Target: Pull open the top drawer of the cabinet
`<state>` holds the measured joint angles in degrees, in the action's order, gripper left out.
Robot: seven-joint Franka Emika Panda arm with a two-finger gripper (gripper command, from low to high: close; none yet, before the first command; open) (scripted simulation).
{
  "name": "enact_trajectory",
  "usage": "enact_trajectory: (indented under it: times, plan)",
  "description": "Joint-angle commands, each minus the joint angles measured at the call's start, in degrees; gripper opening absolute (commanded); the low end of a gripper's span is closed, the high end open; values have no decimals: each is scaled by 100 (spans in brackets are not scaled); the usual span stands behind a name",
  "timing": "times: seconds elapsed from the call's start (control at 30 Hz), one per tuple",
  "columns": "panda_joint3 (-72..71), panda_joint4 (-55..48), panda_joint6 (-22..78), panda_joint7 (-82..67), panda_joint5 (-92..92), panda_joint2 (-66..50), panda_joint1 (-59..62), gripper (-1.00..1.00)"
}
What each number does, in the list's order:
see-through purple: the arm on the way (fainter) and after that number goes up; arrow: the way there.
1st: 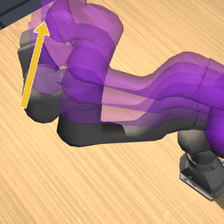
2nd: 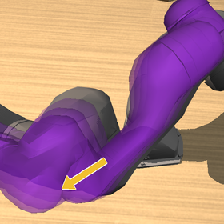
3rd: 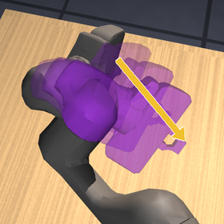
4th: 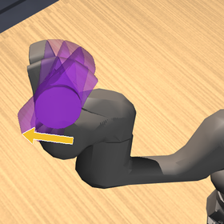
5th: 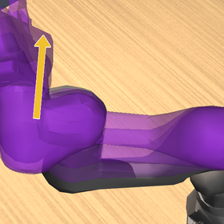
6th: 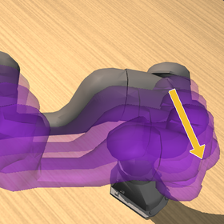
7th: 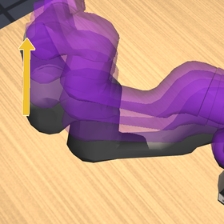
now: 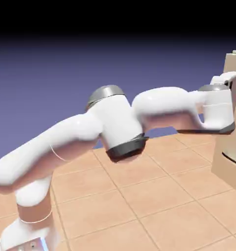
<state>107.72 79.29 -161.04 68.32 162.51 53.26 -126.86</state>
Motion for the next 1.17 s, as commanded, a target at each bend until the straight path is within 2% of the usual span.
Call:
enact_trajectory:
  times: [0.0,0.57,1.03,1.07,1.13]
  plan:
    - [-84,209,70,72,39,-67,151,-100]
    - [-2201,3635,970,1012,349,-923,3354,-100]
    - [-4354,5707,1091,1522,333,-914,6182,-100]
    - [-4354,5707,1091,1522,333,-914,6182,100]
    - [-4508,5875,1081,1470,292,-805,6390,100]
